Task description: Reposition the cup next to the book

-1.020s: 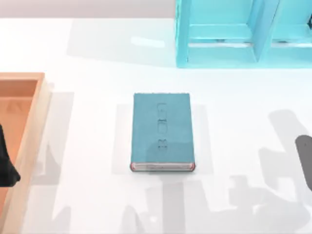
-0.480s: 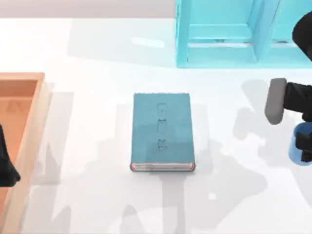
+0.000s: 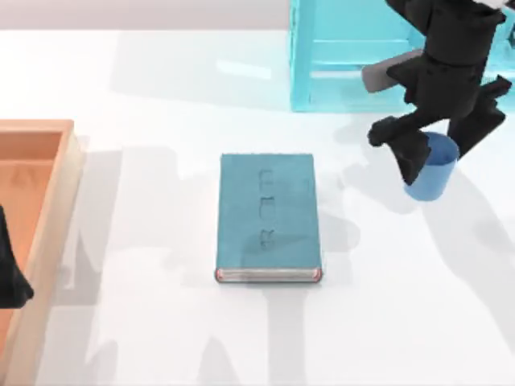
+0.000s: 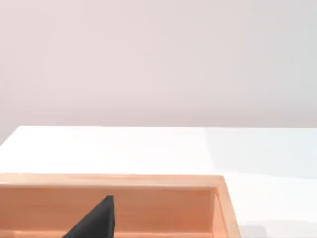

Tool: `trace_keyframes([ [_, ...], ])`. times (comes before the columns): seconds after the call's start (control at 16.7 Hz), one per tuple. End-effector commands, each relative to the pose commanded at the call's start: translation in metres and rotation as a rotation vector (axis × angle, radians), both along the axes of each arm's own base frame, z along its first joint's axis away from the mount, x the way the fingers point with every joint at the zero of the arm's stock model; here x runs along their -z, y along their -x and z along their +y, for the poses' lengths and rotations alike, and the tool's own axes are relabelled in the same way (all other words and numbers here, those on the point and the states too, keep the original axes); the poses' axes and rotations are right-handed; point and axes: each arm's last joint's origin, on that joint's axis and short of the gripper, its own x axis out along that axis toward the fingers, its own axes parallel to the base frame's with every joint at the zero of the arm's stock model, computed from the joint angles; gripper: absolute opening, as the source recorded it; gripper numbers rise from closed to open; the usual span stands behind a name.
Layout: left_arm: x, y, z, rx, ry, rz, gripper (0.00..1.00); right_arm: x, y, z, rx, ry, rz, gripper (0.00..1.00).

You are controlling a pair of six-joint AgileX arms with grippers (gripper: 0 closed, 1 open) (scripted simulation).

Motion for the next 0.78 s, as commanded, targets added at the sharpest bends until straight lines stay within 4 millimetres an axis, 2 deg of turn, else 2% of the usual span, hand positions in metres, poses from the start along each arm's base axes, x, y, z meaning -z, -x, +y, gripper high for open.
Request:
trace_keyframes([
  [0.18,0.000,0.000,0.000,0.000,0.000,0.000,1.00,-0.005,-0.019,0.022,0.244,0.019,-0.041,0.00],
  [0.36,0.000,0.000,0.000,0.000,0.000,0.000,1.00,-0.016,-0.030,0.038,0.408,0.002,-0.103,0.00],
  [0.54,0.000,0.000,0.000,0.000,0.000,0.000,1.00,-0.024,-0.033,0.046,0.488,-0.017,-0.140,0.00],
  [0.78,0.000,0.000,0.000,0.000,0.000,0.000,1.00,-0.025,-0.033,0.047,0.497,-0.020,-0.145,0.00],
])
